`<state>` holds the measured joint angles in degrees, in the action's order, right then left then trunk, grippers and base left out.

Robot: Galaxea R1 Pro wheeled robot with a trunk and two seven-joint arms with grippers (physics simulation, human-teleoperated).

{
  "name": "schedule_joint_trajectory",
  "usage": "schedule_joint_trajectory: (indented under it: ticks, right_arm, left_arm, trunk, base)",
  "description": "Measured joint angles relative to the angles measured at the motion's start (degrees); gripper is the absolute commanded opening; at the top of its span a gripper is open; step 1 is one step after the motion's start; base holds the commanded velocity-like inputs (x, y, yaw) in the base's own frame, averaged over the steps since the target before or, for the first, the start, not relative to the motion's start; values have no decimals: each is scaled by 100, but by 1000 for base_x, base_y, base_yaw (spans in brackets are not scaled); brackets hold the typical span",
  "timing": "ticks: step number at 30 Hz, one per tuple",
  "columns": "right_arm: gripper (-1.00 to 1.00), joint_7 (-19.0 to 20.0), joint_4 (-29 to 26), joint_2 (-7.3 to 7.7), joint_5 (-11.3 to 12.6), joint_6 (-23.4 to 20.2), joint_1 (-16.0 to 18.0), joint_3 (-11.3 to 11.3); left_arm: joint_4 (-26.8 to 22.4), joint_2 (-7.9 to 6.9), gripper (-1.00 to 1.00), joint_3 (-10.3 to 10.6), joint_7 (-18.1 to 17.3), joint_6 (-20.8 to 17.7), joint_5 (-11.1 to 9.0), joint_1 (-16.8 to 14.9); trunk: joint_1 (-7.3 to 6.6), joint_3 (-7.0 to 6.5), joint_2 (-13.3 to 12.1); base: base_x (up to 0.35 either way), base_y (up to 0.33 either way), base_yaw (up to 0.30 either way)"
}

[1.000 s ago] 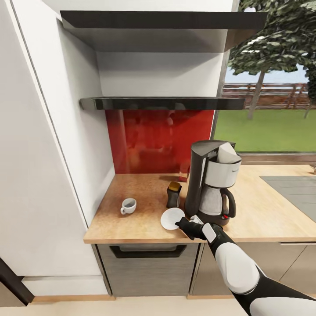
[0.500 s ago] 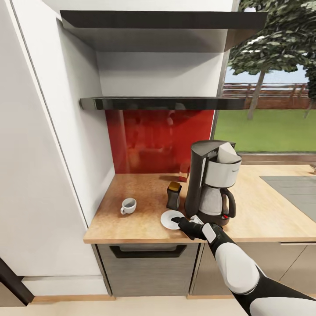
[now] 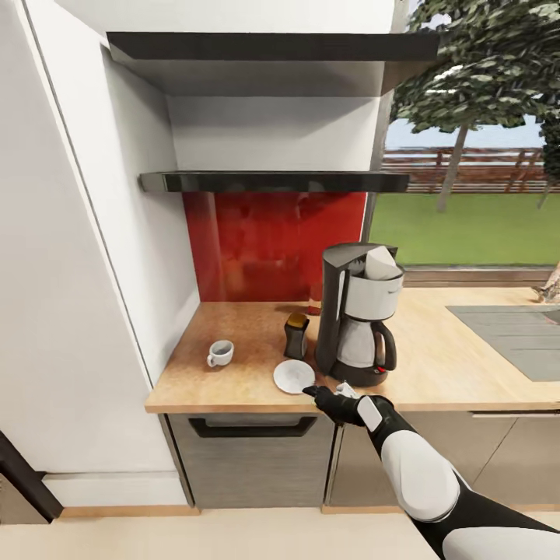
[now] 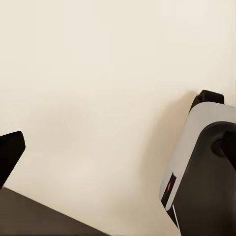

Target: Set up a coffee station on the kitchen countertop: keep the coffee maker on the countertop, move the bottle of coffee from the kitchen shelf to the counter next to the coffee maker, place a paper coffee filter on top of the coffee maker, put the saucer next to the coffee maker with the coffee cup on the saucer, and place the electric kettle next to the coffee maker.

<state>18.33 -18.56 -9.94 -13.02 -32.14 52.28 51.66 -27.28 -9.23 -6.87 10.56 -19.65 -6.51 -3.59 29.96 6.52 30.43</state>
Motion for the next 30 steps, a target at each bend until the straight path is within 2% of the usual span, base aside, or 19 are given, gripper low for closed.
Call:
schedule_joint_trajectory:
  ticks: [10,16,17,21,22,24,25,28,30]
  right_arm:
    - [100,3,101,1,-5,1,1,2]
    - [100,-24,147,0,-9,-1,-6,8]
    - [100,-131,225,0,-13,0,-36,12]
    - [100,-1097,590,0,-18,41,-226,24]
    - [100,-1236,611,0,-15,56,-271,26]
    - [100,-1714,656,1,-43,220,-508,5]
    - [100,-1813,661,1,-47,303,-584,6]
    - [100,-2174,679,1,-144,893,-970,-1]
    - [100,-2361,684,1,-411,1355,-1287,3]
  left_arm:
    - [-4,6,100,-10,1,6,0,3]
    - [-1,10,100,-7,-10,58,-1,1]
    - [-4,14,100,2,-14,62,-1,0]
    - [-17,20,100,87,-26,79,-1,-6]
    - [-18,20,100,99,-27,80,-1,-6]
    - [-19,19,100,162,-24,84,-1,-8]
    - [-19,19,100,183,-25,84,-1,-8]
    - [-20,25,100,326,-21,90,-3,-8]
    - [-20,58,100,487,-21,93,-9,-8]
  trunk:
    - [-1,0,-1]
    - [-3,0,1]
    - [-2,1,1]
    - [-3,1,1]
    - [-3,1,1]
    - [-3,2,1]
    - [-3,1,1]
    - [-3,1,1]
    - [-3,2,1]
  base:
    - [-292,-35,0]
    - [-112,-1,0]
    - [-14,0,0]
    - [-5,0,0]
    - [-2,0,0]
    - [-1,0,0]
    - [0,0,0]
    - [0,0,0]
    - [0,0,0]
